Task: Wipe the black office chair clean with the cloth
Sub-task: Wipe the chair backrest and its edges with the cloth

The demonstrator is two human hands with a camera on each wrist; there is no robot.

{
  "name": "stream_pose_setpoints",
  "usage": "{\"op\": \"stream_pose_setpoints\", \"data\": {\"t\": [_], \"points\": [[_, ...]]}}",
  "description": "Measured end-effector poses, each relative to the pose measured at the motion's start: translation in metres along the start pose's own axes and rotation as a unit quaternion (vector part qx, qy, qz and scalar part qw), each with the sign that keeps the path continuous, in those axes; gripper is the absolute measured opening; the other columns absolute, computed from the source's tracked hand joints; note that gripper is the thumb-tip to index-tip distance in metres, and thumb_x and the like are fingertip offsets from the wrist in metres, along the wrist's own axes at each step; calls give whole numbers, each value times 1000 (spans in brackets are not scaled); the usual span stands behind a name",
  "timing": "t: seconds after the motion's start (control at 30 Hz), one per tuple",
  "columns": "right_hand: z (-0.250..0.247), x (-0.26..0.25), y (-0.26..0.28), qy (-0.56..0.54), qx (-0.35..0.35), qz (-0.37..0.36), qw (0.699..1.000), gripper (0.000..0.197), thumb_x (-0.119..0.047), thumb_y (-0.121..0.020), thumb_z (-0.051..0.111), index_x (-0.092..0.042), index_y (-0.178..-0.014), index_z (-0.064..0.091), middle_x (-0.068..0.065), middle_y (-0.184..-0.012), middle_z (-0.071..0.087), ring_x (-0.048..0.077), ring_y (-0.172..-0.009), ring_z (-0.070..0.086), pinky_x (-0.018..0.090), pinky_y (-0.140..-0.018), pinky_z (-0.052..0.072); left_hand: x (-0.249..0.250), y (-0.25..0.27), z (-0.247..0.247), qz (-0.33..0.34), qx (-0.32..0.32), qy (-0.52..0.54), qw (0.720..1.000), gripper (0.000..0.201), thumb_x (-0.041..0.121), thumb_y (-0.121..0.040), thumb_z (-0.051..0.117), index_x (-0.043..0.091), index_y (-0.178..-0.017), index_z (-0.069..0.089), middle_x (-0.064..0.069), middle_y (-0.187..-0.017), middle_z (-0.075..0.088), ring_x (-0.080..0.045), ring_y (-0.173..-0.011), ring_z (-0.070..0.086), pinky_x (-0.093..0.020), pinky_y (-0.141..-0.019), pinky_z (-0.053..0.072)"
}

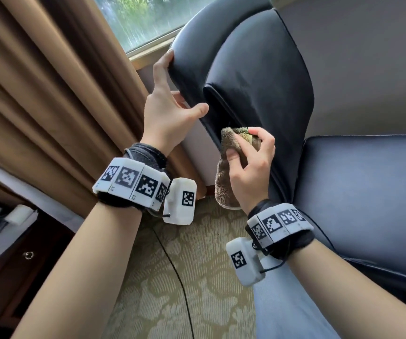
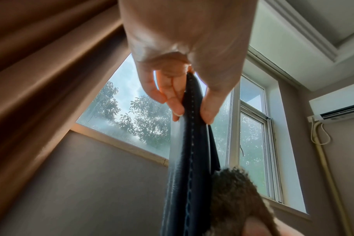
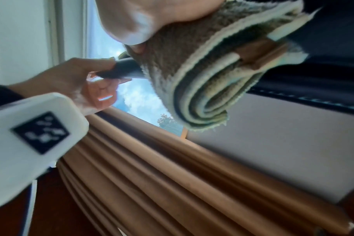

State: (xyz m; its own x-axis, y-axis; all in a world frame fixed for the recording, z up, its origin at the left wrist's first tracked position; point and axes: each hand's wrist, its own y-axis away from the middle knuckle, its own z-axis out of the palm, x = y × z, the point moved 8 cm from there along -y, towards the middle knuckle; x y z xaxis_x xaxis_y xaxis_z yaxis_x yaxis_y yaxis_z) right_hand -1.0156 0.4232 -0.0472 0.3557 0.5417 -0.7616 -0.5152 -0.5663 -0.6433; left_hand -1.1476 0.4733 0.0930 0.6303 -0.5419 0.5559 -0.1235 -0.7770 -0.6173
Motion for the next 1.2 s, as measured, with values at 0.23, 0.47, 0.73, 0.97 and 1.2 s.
{"op": "stream_pose_setpoints", "data": {"t": [0.23,0.47,0.73,0.97,1.2], "points": [[-24,20,16,31,-28,-3,999,28,-15,-82,54,-6,-102,70,16,-113,48,19,-105,40,7,-101,22,13,14,-2,-11,8,-45,999,85,17,-71,77,24,-140,28,14,-74,60,0,-68,61,-11,-73,47],[-38,-17,1,4,-46,-67,997,30,-15,-82,55,-8,-109,68,8,-115,44,18,-105,39,9,-102,22,26,23,-4,-17,12,-80,997,86,19,-72,76,23,-142,27,11,-75,60,-7,-72,64,-19,-78,50],[-50,30,21,17,-124,-90,988,27,-15,-82,53,-6,-100,71,11,-117,44,30,-108,47,32,-100,38,42,33,-5,-20,3,-115,993,84,23,-71,77,21,-139,28,3,-81,63,-17,-80,66,-29,-85,50],[-50,-24,-5,-14,-72,-100,992,27,-12,-82,55,-3,-102,69,18,-118,46,30,-111,45,26,-104,32,44,36,-5,-12,21,-115,993,84,24,-71,77,21,-140,29,0,-81,66,-19,-78,66,-29,-84,51],[-47,10,11,84,-104,-172,976,26,-14,-85,52,-7,-104,68,6,-117,37,29,-100,43,42,-89,45,43,40,-5,-19,44,-114,992,85,25,-70,74,22,-142,29,3,-81,66,-17,-80,66,-25,-86,49]]}}
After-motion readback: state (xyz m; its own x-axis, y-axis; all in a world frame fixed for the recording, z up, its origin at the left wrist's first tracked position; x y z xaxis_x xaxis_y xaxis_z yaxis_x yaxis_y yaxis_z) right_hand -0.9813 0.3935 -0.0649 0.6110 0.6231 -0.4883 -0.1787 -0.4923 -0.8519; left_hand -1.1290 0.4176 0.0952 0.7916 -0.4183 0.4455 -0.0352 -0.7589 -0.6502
